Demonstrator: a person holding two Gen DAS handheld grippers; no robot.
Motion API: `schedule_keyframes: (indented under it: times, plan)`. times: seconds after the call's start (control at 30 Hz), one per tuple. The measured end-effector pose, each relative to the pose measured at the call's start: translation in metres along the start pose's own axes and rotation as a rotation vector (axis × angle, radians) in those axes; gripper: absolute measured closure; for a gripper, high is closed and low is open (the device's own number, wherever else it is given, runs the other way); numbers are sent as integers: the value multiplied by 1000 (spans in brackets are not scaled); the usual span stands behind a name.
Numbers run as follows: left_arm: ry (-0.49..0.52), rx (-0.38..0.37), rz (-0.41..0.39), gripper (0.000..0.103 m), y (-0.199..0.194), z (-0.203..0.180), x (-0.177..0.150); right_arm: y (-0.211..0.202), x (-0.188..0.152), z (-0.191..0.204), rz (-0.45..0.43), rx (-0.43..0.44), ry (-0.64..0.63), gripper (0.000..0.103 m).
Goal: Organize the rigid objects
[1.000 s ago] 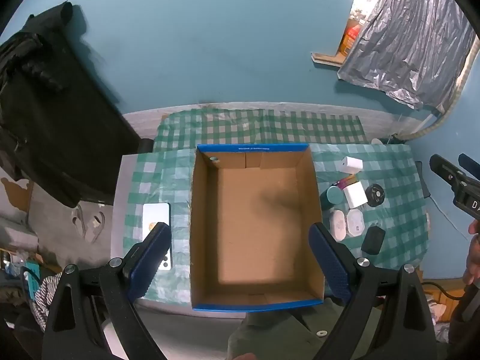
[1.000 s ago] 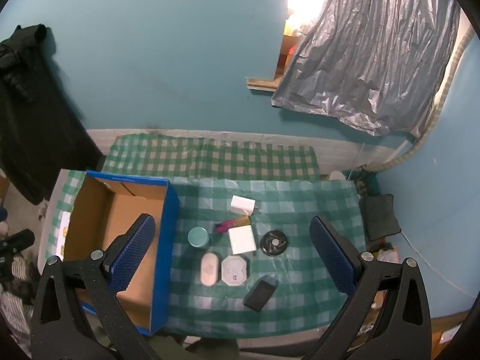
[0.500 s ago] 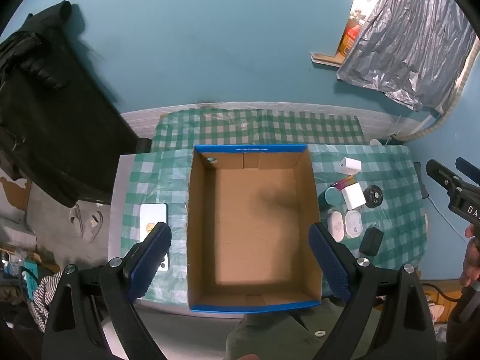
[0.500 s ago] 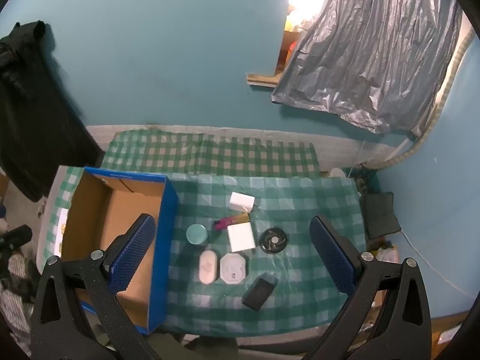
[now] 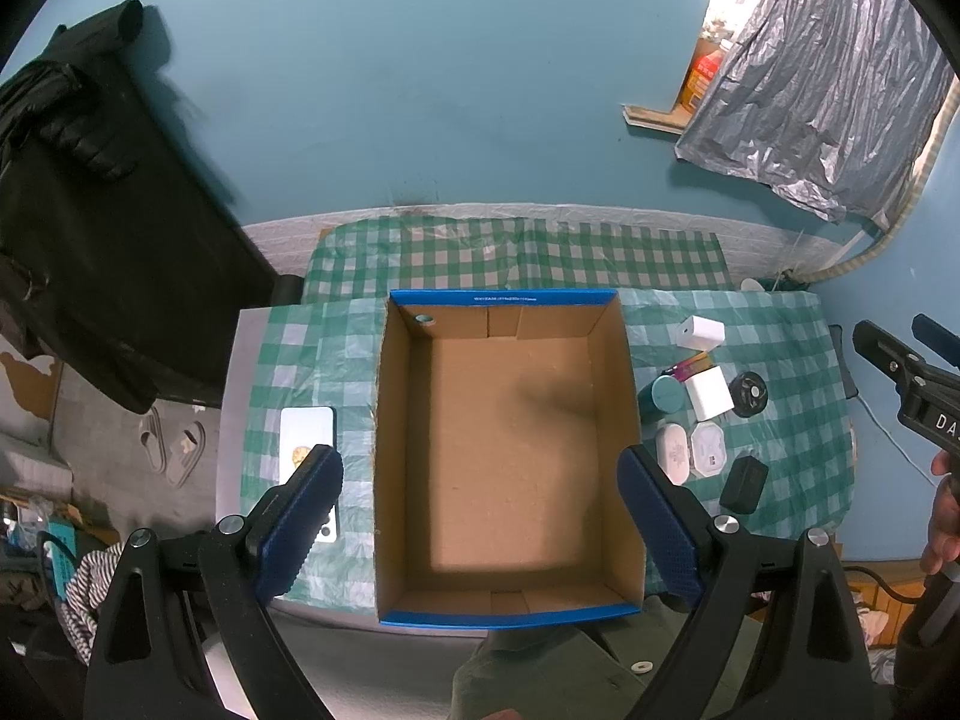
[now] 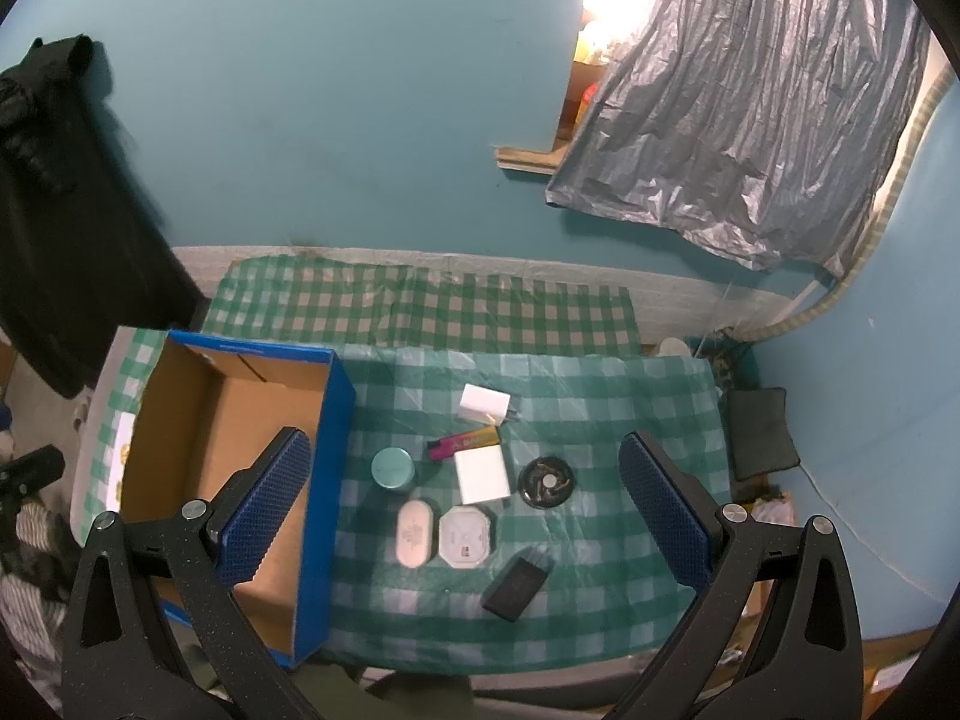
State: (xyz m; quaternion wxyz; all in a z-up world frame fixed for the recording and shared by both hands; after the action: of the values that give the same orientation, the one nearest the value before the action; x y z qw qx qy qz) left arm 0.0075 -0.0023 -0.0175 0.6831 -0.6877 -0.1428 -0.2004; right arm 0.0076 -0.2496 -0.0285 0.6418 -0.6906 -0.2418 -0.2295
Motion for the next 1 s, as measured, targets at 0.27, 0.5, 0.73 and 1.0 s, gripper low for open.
schedule_keyframes:
  times: [0.27, 0.5, 0.73, 1.0]
  plan:
    - [-1, 1, 6, 9, 6, -1, -1, 1, -1, 0, 3, -1, 0, 1]
    - [-1, 1, 8, 9, 8, 0, -2, 2, -2, 1, 5, 0, -2, 1]
    - [0, 2, 9, 9, 9, 1, -4, 4, -3, 1, 8, -2, -3, 1]
    - [1, 4, 9, 9, 10, 0, -5, 4, -3, 2, 10, -3, -5, 1]
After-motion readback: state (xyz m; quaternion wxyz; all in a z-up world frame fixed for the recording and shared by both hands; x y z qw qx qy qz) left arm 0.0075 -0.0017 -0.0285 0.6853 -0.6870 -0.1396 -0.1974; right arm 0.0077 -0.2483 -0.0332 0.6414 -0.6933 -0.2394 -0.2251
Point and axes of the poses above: each gripper's, at about its wrist camera, not at the fingertips, and y roughly the way its jaws point, z to its left, x to its top, the point moved 2 cm from there along y, roughly the way its jaws point, and after that the axes turned 6 degrees about -z, right-handed, at the moved point
